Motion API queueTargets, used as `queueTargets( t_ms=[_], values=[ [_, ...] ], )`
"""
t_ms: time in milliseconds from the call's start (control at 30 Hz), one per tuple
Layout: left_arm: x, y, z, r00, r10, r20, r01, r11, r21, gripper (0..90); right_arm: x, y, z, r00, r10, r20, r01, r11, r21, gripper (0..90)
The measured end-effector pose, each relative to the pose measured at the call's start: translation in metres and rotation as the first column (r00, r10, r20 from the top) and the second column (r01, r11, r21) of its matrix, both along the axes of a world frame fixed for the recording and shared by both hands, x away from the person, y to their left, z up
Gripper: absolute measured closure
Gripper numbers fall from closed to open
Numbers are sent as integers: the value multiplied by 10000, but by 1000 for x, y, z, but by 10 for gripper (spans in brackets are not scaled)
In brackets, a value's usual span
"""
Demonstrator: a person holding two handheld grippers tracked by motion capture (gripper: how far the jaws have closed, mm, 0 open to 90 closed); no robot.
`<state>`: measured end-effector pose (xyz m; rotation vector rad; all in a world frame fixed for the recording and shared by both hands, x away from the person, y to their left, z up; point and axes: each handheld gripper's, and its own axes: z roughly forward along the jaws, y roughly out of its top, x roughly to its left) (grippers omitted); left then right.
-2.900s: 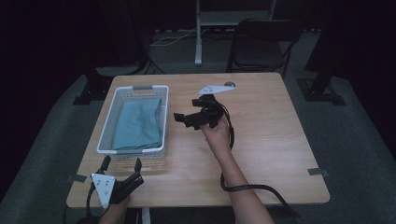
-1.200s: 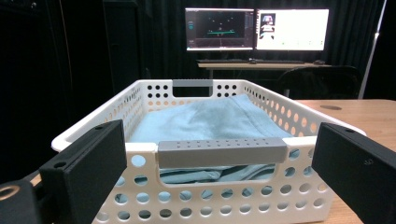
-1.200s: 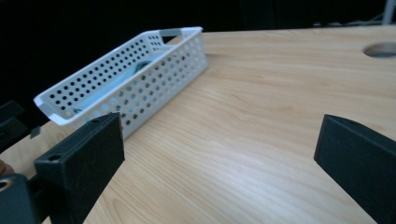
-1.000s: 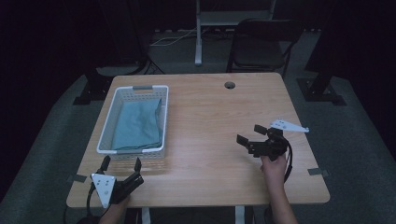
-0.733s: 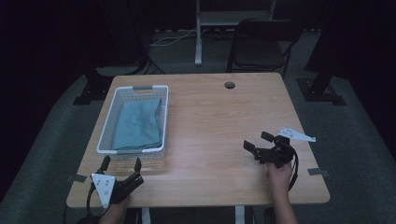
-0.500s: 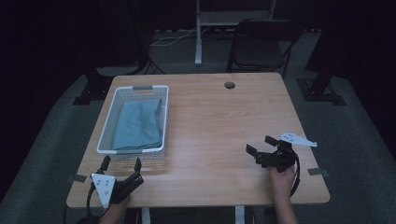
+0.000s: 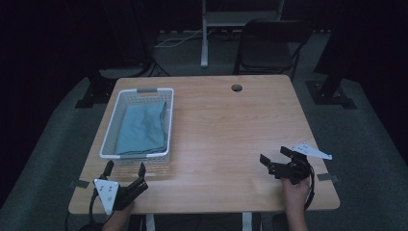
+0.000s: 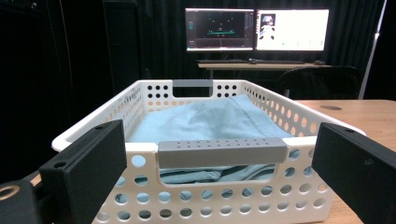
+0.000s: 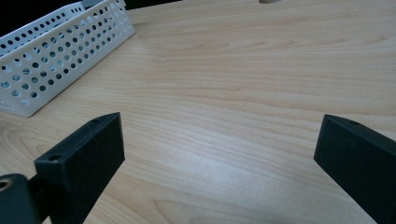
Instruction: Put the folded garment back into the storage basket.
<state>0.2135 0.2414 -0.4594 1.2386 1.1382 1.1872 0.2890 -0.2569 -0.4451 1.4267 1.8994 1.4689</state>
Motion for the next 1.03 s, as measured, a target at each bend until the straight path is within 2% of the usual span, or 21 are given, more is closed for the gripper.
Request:
queueTargets(
  t_ms=[133,300,467,700,1033],
  values=[
    [0,0,0,10000,11,14,-11,10000,2,45,-2,-2,-1,9998,-197,36,196,9997,117,19],
    [0,0,0,10000,9,24,-9,10000,-8,45,-1,1,-2,9991,-414,73,415,9991,-114,19],
    [0,0,0,10000,15,19,-15,10000,-7,45,-1,-2,-2,9982,-577,157,576,9983,69,19],
    [0,0,0,10000,13,23,-13,10000,-8,45,-1,1,-2,9977,-649,209,652,9978,-124,20],
    [0,0,0,10000,11,22,-11,10000,-5,45,-3,0,-2,9970,-717,305,719,9974,-50,19]
  ],
)
